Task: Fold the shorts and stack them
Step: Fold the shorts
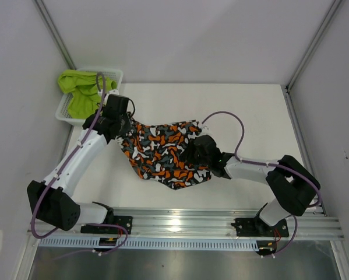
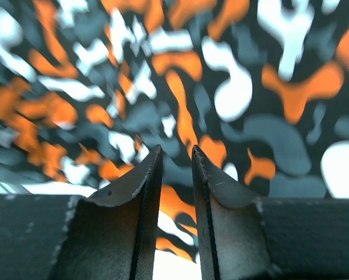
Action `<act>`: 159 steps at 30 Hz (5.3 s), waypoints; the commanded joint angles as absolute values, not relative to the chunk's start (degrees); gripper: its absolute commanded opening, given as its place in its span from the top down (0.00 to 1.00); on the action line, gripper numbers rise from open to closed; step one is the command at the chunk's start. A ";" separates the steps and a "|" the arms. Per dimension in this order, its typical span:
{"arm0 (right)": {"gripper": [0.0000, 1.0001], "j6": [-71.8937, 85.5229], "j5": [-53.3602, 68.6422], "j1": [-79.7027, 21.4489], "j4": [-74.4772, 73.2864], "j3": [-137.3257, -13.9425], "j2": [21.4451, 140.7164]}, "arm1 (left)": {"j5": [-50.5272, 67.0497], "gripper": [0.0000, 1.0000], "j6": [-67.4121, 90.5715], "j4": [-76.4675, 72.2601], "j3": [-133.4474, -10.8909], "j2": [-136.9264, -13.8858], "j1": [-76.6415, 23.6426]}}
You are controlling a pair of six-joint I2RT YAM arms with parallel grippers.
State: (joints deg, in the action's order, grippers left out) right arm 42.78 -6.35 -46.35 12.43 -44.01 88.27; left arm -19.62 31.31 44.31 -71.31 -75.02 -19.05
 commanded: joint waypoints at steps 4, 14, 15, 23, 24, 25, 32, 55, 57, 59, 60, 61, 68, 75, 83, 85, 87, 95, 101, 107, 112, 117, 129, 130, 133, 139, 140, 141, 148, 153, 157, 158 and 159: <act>0.74 43.85 -7.03 -50.62 10.99 -43.86 93.95 | -24.17 1.00 29.27 46.14 -77.34 -78.04 -23.20; 0.77 48.43 -6.95 -57.65 13.27 -49.04 105.55 | -32.95 1.00 29.45 51.15 -80.59 -81.47 -29.53; 0.77 48.86 -6.94 -58.27 13.62 -50.44 106.34 | -33.83 1.00 29.10 51.33 -81.03 -81.65 -29.71; 0.76 50.01 -5.98 -61.17 16.70 -54.93 108.29 | -34.11 1.00 26.54 51.24 -80.60 -80.33 -29.97; 0.75 49.23 -5.37 -60.74 17.05 -55.02 106.45 | -34.10 1.00 26.63 51.24 -80.42 -80.33 -29.97; 0.75 48.70 -4.67 -60.47 17.14 -55.19 105.22 | -34.28 1.00 26.63 51.24 -80.42 -80.51 -30.06; 0.64 45.70 -4.76 -57.84 7.39 -57.49 93.79 | -36.38 1.00 27.16 51.94 -80.33 -82.00 -31.02; 0.60 40.08 7.29 -36.83 -0.62 -45.17 88.59 | -46.49 1.00 32.34 55.45 -83.84 -87.88 -40.60; 0.60 40.25 8.17 -36.30 2.54 -45.00 90.34 | -47.28 1.00 32.69 55.63 -84.02 -88.50 -41.39; 0.60 40.43 9.31 -36.21 4.03 -44.83 91.75 | -47.63 1.00 32.78 55.63 -84.11 -89.21 -41.92; 0.61 40.52 9.84 -35.95 4.74 -44.82 92.37 | -47.64 1.00 33.13 55.63 -84.20 -89.30 -42.36; 0.62 40.60 10.28 -35.95 5.27 -44.82 93.59 | -47.64 1.00 33.31 55.90 -84.29 -89.47 -42.45; 0.64 42.45 13.88 -35.51 10.89 -44.47 98.08 | -48.51 1.00 35.07 57.74 -86.48 -91.49 -45.08; 0.74 42.28 13.62 -35.51 10.72 -45.00 99.84 | -50.01 1.00 36.82 59.59 -87.89 -93.43 -47.55; 0.87 42.27 12.92 -35.42 10.46 -45.00 100.99 | -52.03 1.00 42.96 63.98 -92.27 -98.78 -54.30; 0.88 42.36 12.83 -35.42 10.28 -45.00 101.07 | -52.29 1.00 43.94 64.95 -93.07 -99.84 -55.28; 0.88 42.19 12.74 -35.33 10.20 -45.17 101.08 | -51.77 1.00 44.65 64.34 -93.51 -101.59 -55.90; 0.88 41.92 12.57 -35.07 9.49 -45.35 100.90 | -48.69 1.00 46.31 60.48 -93.69 -106.52 -56.25; 0.89 42.10 12.83 -34.63 9.67 -45.44 101.07 | -47.38 1.00 49.22 57.84 -93.52 -108.63 -56.34; 0.89 42.36 13.01 -34.28 10.02 -45.18 100.99 | -44.39 0.99 50.36 53.36 -93.87 -109.60 -56.16; 0.89 42.45 13.27 -34.10 10.37 -44.82 100.99 | -42.98 0.99 52.20 52.47 -94.74 -110.83 -55.99; 0.89 42.54 13.45 -33.93 10.90 -44.47 100.90 | -40.53 0.88 52.91 52.12 -95.62 -113.28 -55.28; 0.88 42.10 14.06 -32.35 10.72 -43.77 100.28 | -27.27 0.08 47.20 39.83 -82.81 -99.16 -53.27; 0.88 42.01 14.06 -32.26 10.64 -43.77 100.20 | -24.20 0.08 46.33 37.38 -81.58 -95.14 -52.57; 0.80 41.57 14.06 -31.91 10.02 -43.51 99.23 | -21.37 0.07 45.70 35.60 -76.83 -87.49 -50.20; 0.60 39.55 13.63 -29.97 6.25 -44.30 95.19 | -20.22 0.07 43.16 34.90 -67.69 -76.57 -41.58; 0.56 39.38 13.80 -29.80 5.37 -44.56 94.49 | -18.74 0.07 42.89 34.46 -63.59 -74.20 -40.18; 0.51 39.20 14.32 -29.45 5.01 -45.08 93.96 | -17.94 0.07 42.46 33.41 -62.15 -73.14 -39.12; 0.34 40.59 12.05 -31.89 -2.52 -45.70 85.28 | -14.51 0.07 41.31 29.19 -49.14 -69.52 -32.00; 0.31 54.11 -3.72 -41.55 -20.02 -51.06 79.03 | -12.12 0.08 41.57 25.14 -43.16 -67.51 -28.22; 0.00 75.86 -18.41 -55.95 -27.21 -52.46 72.78 | -12.92 0.08 42.54 23.82 -41.75 -64.52 -28.04; 0.01 77.85 -19.07 -56.94 -28.55 -53.34 72.95 | -12.57 0.08 42.45 23.56 -41.75 -64.08 -28.04; 0.00 79.35 -18.90 -57.74 -29.61 -54.39 73.38 | -12.05 0.08 42.36 23.29 -41.57 -63.81 -27.95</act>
State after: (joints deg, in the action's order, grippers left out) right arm 63.68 -7.49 -54.68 -20.62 -50.57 74.54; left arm -13.17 42.48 27.66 -41.71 -66.96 -28.29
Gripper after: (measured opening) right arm 0.992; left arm 0.923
